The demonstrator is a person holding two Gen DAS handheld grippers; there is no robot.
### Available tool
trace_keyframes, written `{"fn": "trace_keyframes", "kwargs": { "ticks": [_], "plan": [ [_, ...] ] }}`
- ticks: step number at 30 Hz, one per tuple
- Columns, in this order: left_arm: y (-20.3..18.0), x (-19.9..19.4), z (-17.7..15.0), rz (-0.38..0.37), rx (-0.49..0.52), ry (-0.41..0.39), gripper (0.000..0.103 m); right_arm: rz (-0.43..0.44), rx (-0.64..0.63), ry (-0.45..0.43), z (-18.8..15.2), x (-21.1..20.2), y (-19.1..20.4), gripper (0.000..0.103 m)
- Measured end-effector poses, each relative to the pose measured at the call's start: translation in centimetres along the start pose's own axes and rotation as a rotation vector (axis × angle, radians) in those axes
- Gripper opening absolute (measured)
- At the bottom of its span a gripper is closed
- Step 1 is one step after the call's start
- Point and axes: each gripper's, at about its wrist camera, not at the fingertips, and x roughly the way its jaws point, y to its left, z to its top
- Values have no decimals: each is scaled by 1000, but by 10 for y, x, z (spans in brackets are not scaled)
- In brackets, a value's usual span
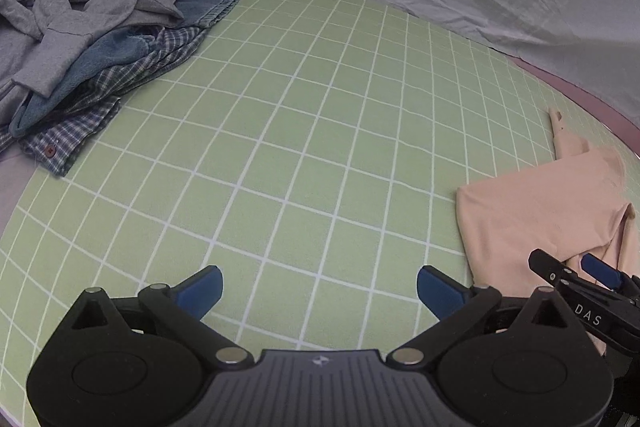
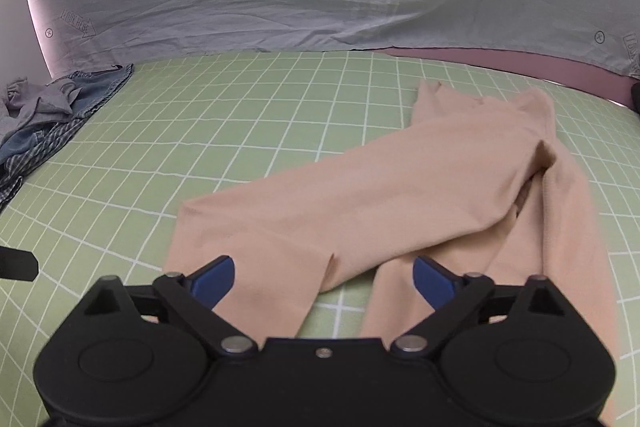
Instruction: Fold clothes
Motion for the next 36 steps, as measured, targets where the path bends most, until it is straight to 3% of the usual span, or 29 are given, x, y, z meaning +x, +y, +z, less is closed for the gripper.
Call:
{"fn": "trace_keyframes", "kwargs": {
  "ticks": [6, 8, 9, 10, 12, 17, 23, 28, 32, 36],
  "plan": [
    [-2, 7, 8, -42, 9, 0, 102, 46, -99, 39, 7, 11, 13, 67],
    [-4, 7, 7, -50, 17, -1, 102, 72, -122, 61, 9, 14, 16, 53],
    [-5, 6, 5, -53, 23, 0, 102, 85, -134, 72, 11, 16, 17, 42],
    [-6, 5, 3, -52, 23, -1, 102, 100, -145, 80, 12, 17, 18, 25],
    [-6, 1, 0, -51, 21, -5, 102, 118, -150, 82, 15, 14, 19, 8],
    [-6, -11, -12, -53, 1, -19, 102, 131, 0, 14, 20, -13, -5, 6],
    [-24, -19, -37, -63, 20, 12, 102, -43, 202, -105, 7, -82, -64, 6],
    [-60, -19, -59, -100, 80, 48, 102, -195, 327, -34, -40, -118, -116, 6],
    [-89, -20, -78, -122, 147, 70, 102, -208, 362, 45, -82, -133, -124, 5],
    [-110, -20, -95, -131, 185, 95, 102, -175, 320, 117, -106, -140, -120, 4]
  ]
}}
